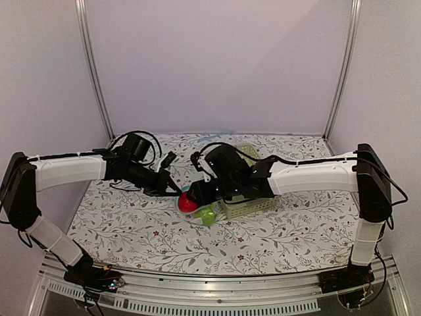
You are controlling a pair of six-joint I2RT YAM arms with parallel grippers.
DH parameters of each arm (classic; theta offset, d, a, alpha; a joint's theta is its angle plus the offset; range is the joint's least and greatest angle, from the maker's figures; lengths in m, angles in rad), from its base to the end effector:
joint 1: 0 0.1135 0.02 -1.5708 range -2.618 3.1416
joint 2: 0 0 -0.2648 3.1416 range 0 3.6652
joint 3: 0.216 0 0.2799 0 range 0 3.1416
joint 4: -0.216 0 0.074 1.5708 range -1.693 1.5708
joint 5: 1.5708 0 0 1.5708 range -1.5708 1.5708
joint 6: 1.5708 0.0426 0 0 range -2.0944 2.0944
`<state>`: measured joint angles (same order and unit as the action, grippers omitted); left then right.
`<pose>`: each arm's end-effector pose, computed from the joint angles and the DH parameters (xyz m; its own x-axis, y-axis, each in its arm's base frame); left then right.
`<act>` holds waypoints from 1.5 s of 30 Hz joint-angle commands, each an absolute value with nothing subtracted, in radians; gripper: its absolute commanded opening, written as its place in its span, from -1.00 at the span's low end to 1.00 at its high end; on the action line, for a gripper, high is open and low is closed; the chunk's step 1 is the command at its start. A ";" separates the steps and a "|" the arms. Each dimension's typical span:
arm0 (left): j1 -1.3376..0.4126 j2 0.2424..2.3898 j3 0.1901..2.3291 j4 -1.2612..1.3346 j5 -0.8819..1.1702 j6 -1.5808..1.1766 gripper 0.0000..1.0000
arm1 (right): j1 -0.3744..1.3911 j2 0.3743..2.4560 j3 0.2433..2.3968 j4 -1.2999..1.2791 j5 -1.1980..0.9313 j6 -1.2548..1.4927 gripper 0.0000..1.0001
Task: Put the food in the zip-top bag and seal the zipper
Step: Adjust the fake fruit in the zipper food storage bag.
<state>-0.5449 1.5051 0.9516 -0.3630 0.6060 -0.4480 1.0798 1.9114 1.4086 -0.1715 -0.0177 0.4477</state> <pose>0.2723 -0.1934 0.1985 -0.9246 0.1441 -0.3528 0.3573 0.6497 -0.6710 0.2200 0.4131 0.2111 -0.6499 -0.2975 -0.6994 -0.6733 0.6523 0.3481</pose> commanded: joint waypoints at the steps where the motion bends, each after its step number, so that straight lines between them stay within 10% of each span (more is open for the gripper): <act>1: -0.541 1.502 0.993 -0.379 0.609 -0.415 -1.00 | 1.091 1.990 1.433 -0.195 -0.050 0.443 -0.18; 19: -0.538 1.499 1.016 -0.379 0.611 -0.455 -1.00 | 1.125 2.040 1.446 -0.250 0.188 0.453 -0.17; 31: -0.525 1.555 1.020 -0.386 0.619 -0.462 -1.00 | 1.143 1.787 1.475 -0.376 0.113 0.422 0.43; 45: -0.525 1.547 1.025 -0.398 0.622 -0.462 -1.00 | 1.211 1.888 1.506 -0.425 0.101 0.484 0.15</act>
<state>-0.5358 1.5440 0.9997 -0.4015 0.6140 -0.4641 1.1915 1.8412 1.4670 -0.3786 0.0906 0.4595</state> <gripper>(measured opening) 0.009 0.581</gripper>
